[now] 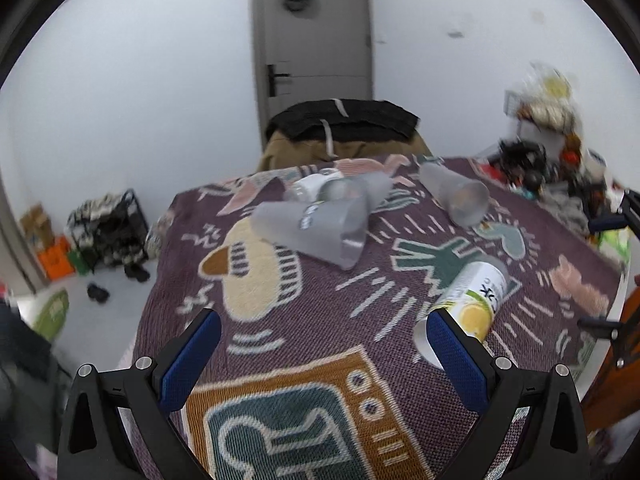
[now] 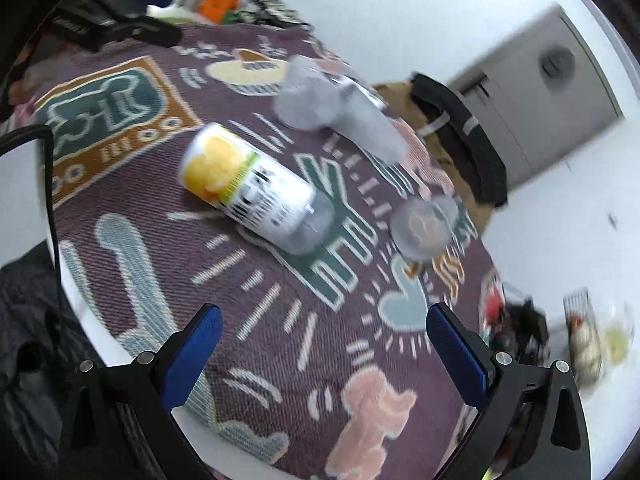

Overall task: Flip cup upside down
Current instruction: 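Grasp the lying lemon-label bottle with the left tool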

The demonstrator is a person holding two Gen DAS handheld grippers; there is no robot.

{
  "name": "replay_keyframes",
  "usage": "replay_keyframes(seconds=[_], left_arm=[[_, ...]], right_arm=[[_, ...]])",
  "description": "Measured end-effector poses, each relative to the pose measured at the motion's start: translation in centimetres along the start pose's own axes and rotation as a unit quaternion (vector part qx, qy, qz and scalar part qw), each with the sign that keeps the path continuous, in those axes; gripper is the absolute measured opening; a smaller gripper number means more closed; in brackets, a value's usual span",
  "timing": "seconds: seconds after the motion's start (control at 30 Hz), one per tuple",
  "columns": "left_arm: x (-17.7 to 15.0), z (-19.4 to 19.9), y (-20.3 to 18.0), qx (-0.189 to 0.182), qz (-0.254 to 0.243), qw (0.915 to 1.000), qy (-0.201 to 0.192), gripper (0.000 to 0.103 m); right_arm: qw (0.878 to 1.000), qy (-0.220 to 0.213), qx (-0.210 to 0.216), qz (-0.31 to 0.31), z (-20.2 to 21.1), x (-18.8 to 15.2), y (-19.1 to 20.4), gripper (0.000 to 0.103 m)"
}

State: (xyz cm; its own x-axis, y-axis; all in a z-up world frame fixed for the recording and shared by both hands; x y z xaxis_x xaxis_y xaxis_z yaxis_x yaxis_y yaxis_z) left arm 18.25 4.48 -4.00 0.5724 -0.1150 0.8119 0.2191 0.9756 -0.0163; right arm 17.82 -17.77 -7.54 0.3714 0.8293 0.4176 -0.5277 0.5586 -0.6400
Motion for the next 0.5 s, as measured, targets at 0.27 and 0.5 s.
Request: replay_keyframes(seconds=[0.27,0.5], left_arm=[[2.5,-3.2,-4.7,-0.034,-0.075,0.9955,0.047,0.103],[4.3,-6.2,-8.2,-0.056,-0.128,0.9857,0.094,0.102]], right_arm=[[0.988,0.034,-0.007,-0.148,-1.7,-4.7,-3.0,0.102],[0.955,0.002,0.015,-0.296,-2.0,-7.1,-3.4,0.102]])
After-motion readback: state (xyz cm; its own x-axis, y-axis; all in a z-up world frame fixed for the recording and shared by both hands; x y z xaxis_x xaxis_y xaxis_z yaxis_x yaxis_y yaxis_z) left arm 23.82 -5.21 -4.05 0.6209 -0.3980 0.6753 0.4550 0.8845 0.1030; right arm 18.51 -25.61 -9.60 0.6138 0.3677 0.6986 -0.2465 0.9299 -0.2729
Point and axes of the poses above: each gripper's, at about its wrist camera, not at the fingertips, and z roughly against the way its jaws point, y to its left, x to its top, the point moved 10 cm from there along -z, roughly the way its jaws point, and after that the axes turned 8 degrees about -x, right-handed, at the moved point
